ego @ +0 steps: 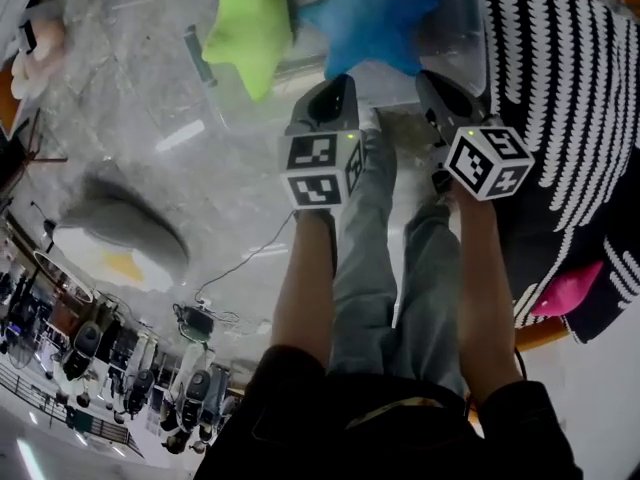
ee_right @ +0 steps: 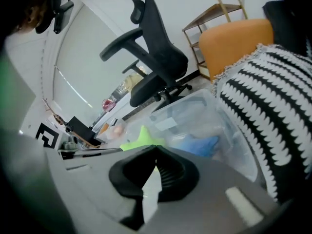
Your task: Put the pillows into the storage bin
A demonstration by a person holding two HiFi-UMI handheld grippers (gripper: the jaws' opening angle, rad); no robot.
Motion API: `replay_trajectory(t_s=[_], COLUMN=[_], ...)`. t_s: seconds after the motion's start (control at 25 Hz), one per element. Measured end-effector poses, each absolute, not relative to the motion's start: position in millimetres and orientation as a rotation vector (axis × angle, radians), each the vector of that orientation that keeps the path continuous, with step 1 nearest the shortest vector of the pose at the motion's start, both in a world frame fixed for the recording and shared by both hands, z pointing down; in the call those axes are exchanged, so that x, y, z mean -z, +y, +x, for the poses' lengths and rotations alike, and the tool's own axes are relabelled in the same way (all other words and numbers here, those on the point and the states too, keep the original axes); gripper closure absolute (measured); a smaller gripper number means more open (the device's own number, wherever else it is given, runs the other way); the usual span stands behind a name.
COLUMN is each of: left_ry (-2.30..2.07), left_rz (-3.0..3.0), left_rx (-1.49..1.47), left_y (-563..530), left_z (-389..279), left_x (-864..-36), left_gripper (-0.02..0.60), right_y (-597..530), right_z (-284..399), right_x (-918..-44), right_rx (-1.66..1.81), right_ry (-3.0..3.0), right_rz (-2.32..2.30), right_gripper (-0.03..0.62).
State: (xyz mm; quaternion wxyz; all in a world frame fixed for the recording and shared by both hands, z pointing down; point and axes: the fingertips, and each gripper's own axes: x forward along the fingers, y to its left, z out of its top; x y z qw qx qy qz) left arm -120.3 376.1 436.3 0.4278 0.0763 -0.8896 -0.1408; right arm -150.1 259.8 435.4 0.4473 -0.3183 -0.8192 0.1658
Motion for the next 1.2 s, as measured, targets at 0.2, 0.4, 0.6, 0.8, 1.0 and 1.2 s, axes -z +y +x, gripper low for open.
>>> replay_trajectory(t_s=[0.2, 0.4, 0.6, 0.8, 1.0, 1.2], left_ry=[-2.223, -2.226, -2.197, -2.171, -2.125, -2.032], left_rz=[0.343, 0.485, 0.646, 0.816, 0.949, 1.188], left_rx=[0.306, 0.228, 0.149, 0.044, -0.006, -0.12], left_y=[360, 294, 204, 100, 1, -97], left_z=[-83, -85, -80, -50, 8, 61], left_x=[-445, -425, -407, -388, -378, -376], left_gripper=[0.571, 0.571, 0.571, 0.571, 0.571, 0.571], right_y=[236, 166, 82, -22, -137, -225], right_z=[-89, -78, -54, -2, 88, 182], right_x=[-442, -419, -399, -384, -385, -391], right_rx=[-0.554, -0.604, -0.656, -0.677, -0.724, -0.803], right_ry=[-2.115, -2.218, -2.309, -2.37, -2.376, -2.397], right_rz=[-0.618, -0.479, -0.246, -0.041, 0.195, 0.5], right_gripper=[0.591, 0.591, 0.591, 0.591, 0.591, 0.591])
